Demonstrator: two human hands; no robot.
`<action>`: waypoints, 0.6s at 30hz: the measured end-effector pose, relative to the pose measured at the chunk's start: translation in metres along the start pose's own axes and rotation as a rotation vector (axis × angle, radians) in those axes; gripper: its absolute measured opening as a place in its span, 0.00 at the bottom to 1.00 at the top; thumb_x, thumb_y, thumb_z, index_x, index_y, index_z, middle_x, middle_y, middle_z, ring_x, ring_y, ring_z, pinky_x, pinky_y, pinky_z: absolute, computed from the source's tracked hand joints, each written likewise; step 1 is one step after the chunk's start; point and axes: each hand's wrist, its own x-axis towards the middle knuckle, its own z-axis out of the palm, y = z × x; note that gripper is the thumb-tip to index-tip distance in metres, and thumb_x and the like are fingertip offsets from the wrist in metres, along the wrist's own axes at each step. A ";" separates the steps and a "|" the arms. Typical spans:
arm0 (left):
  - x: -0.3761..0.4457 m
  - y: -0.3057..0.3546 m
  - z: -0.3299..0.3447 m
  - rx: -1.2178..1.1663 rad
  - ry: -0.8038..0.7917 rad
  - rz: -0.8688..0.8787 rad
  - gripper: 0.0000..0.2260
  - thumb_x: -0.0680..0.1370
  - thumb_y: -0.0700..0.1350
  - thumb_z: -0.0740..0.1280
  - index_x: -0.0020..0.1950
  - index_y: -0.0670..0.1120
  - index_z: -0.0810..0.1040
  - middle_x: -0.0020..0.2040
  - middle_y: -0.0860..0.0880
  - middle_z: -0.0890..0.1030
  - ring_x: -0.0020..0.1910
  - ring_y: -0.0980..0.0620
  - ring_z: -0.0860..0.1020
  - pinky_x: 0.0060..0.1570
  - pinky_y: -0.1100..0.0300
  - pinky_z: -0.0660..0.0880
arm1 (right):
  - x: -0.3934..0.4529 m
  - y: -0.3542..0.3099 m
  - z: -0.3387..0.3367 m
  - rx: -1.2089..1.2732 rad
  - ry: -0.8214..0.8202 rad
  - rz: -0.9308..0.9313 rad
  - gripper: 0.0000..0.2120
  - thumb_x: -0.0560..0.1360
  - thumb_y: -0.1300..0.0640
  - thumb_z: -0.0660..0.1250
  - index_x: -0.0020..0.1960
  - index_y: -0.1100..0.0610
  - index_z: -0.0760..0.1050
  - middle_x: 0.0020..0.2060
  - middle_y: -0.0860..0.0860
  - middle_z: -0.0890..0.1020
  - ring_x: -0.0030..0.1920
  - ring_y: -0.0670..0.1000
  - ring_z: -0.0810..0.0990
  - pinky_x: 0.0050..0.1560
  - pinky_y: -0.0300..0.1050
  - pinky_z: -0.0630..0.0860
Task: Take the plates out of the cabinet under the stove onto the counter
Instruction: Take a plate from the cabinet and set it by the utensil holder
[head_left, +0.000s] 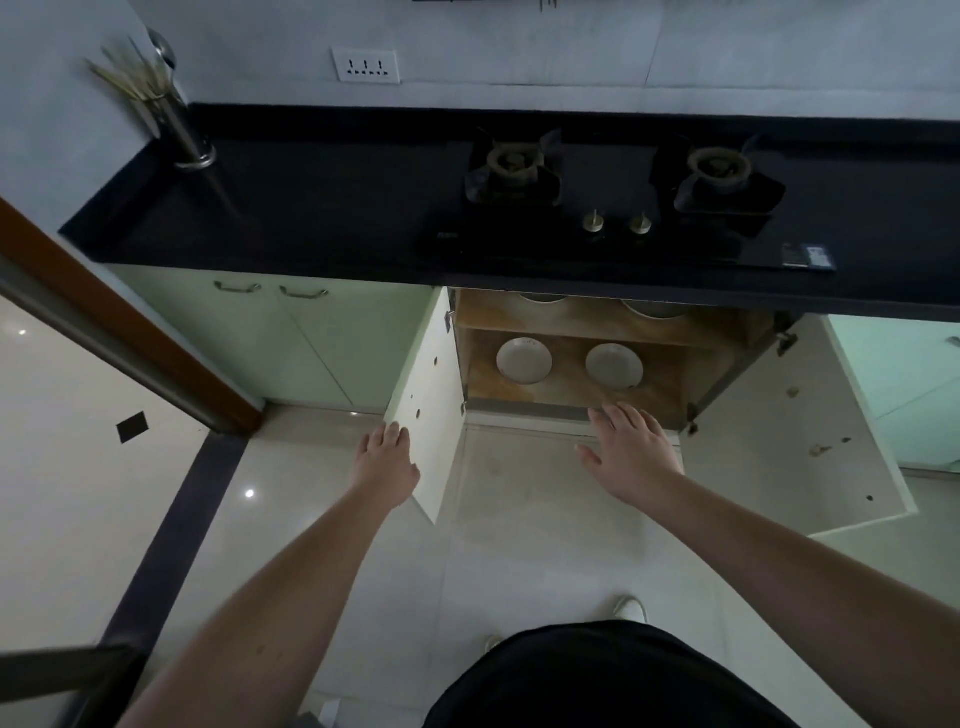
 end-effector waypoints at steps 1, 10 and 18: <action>0.003 0.005 -0.005 -0.002 0.020 0.015 0.29 0.82 0.52 0.55 0.80 0.41 0.52 0.81 0.44 0.53 0.79 0.44 0.50 0.76 0.49 0.51 | 0.001 -0.001 -0.003 0.002 0.010 0.001 0.31 0.80 0.39 0.49 0.77 0.55 0.54 0.76 0.54 0.61 0.76 0.54 0.56 0.76 0.52 0.52; 0.022 0.046 -0.041 0.004 0.147 0.208 0.28 0.83 0.53 0.54 0.79 0.43 0.54 0.81 0.44 0.54 0.79 0.45 0.50 0.76 0.48 0.50 | 0.018 0.000 -0.018 0.067 0.084 0.026 0.32 0.80 0.37 0.48 0.77 0.53 0.53 0.76 0.53 0.61 0.77 0.54 0.56 0.75 0.52 0.53; 0.064 0.091 -0.080 -0.052 0.274 0.294 0.28 0.83 0.57 0.48 0.80 0.45 0.52 0.81 0.45 0.54 0.80 0.45 0.49 0.76 0.48 0.48 | 0.049 0.021 -0.027 0.086 0.172 -0.014 0.32 0.80 0.37 0.47 0.78 0.53 0.50 0.77 0.53 0.59 0.77 0.54 0.55 0.75 0.52 0.51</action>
